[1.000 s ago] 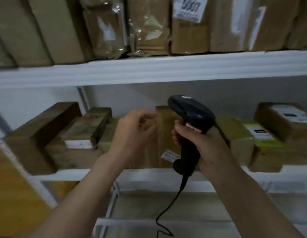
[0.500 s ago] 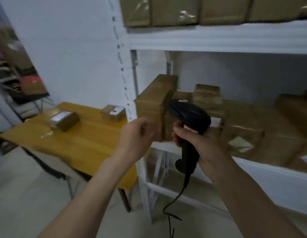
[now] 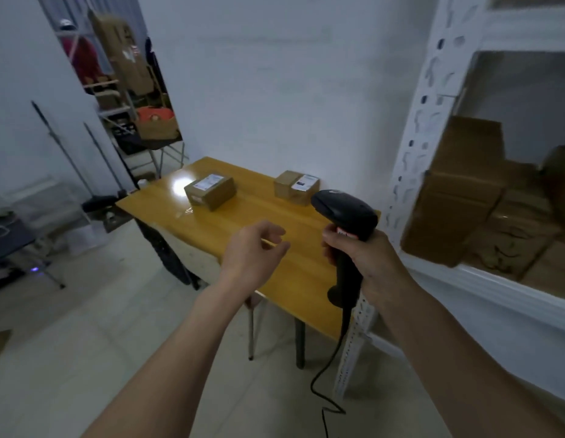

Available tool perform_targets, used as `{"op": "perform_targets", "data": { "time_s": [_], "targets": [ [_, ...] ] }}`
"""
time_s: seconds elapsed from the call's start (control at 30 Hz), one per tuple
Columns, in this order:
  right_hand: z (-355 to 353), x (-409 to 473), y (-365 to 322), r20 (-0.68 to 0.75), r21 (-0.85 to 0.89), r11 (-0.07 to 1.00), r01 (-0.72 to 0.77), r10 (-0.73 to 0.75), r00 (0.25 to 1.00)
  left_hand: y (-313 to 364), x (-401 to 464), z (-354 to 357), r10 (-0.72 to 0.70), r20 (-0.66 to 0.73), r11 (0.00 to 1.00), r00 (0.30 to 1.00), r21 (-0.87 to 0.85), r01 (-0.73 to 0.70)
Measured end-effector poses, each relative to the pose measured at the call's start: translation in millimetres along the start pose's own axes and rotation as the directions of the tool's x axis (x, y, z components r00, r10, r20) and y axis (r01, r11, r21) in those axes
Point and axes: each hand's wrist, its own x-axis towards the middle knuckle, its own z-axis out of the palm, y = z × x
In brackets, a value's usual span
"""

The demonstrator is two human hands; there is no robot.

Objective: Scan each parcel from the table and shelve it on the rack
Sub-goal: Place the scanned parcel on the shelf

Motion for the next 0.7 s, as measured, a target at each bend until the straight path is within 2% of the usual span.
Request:
{"op": "perform_targets", "data": {
  "time_s": [0.4,0.7],
  "targets": [
    [85,81,30,0.067,0.012,0.996,-0.085,0.084,0.994,-78,56,-43,-0.110,-0.010,0.993,0.994,0.043,0.110],
    [149,190,40,0.076,0.005,0.993,-0.118,0.118,0.990,-130,181,-58,-0.076,0.028,0.994,0.997,0.081,0.073]
  ]
}}
